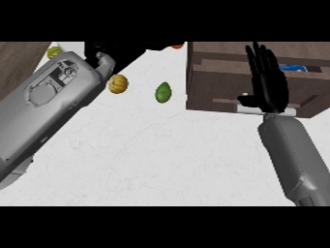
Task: Pick up the can, place it into the drawer and close the drawer
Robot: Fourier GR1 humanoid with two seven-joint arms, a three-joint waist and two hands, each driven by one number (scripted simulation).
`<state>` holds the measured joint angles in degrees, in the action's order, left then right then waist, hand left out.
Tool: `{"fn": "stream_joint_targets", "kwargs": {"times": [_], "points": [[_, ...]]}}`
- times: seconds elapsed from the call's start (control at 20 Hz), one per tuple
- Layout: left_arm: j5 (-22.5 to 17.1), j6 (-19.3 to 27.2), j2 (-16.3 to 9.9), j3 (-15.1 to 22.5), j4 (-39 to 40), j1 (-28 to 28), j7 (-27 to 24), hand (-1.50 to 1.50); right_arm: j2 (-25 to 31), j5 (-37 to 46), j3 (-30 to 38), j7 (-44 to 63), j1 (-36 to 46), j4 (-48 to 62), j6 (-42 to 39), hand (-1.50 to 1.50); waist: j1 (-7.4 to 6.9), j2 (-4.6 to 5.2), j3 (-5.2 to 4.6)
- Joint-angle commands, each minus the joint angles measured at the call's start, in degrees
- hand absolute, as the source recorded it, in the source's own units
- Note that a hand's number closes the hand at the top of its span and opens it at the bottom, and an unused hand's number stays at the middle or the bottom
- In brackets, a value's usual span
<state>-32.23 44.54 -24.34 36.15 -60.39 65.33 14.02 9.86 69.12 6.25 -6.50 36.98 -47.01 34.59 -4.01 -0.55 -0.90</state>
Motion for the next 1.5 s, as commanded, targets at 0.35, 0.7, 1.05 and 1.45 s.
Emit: {"fn": "stream_joint_targets", "kwargs": {"times": [0.35, 0.7, 1.05, 1.45], "points": [[2.4, 0.6, -5.3, 0.4, -13.1, -10.9, 1.7, -1.50, -0.3, 1.2, 4.6, 1.2, 15.7, 21.5, 7.0, -1.50, -1.31, 1.34, 0.99], [4.8, 1.2, -5.1, 0.2, -14.7, -13.2, 0.7, -1.50, 2.0, 0.7, 7.3, 1.7, 23.1, 29.1, 9.0, -1.50, -1.30, 1.96, 1.04], [5.2, 0.0, -6.3, -0.6, -17.6, -17.0, 0.4, -1.50, 2.4, 0.9, 8.2, 1.7, 26.2, 32.9, 10.2, -1.50, -1.51, 2.42, 1.04], [5.0, -0.8, -6.4, -2.3, -18.4, -19.2, -1.0, -1.50, -0.1, -8.0, 14.7, -7.9, 30.7, 30.9, 5.1, -1.50, -1.35, 2.46, 1.17]]}}
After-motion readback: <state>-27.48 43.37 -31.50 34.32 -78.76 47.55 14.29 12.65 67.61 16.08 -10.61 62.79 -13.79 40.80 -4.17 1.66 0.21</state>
